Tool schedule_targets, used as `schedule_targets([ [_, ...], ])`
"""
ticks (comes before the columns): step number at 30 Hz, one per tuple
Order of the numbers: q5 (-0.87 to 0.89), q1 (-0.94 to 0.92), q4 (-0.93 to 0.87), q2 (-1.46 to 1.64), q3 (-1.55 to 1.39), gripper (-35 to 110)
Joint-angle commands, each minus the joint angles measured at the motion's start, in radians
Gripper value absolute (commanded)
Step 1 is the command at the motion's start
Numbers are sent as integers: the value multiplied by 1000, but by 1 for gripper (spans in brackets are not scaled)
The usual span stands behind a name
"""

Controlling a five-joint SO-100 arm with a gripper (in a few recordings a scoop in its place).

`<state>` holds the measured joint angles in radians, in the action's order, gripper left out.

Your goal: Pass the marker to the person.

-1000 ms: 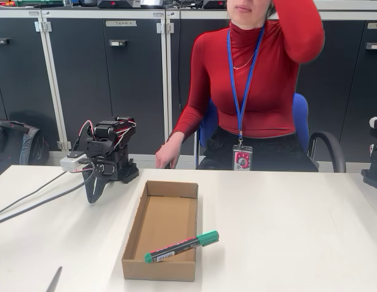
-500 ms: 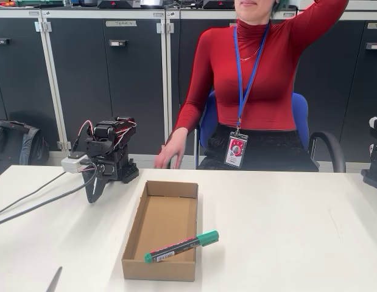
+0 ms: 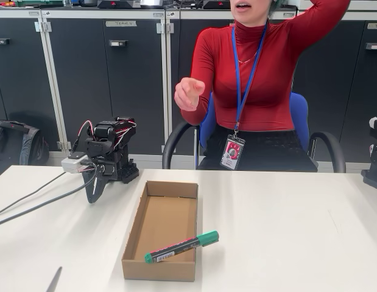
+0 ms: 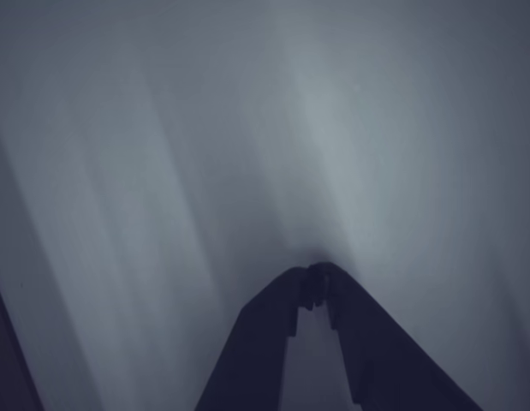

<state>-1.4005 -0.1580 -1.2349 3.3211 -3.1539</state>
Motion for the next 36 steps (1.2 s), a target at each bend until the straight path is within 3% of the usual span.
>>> schedule_targets([
  [1,-12,3,-2,8,-17,-3],
  [36,-12,-14,-3,8,-17,-3],
])
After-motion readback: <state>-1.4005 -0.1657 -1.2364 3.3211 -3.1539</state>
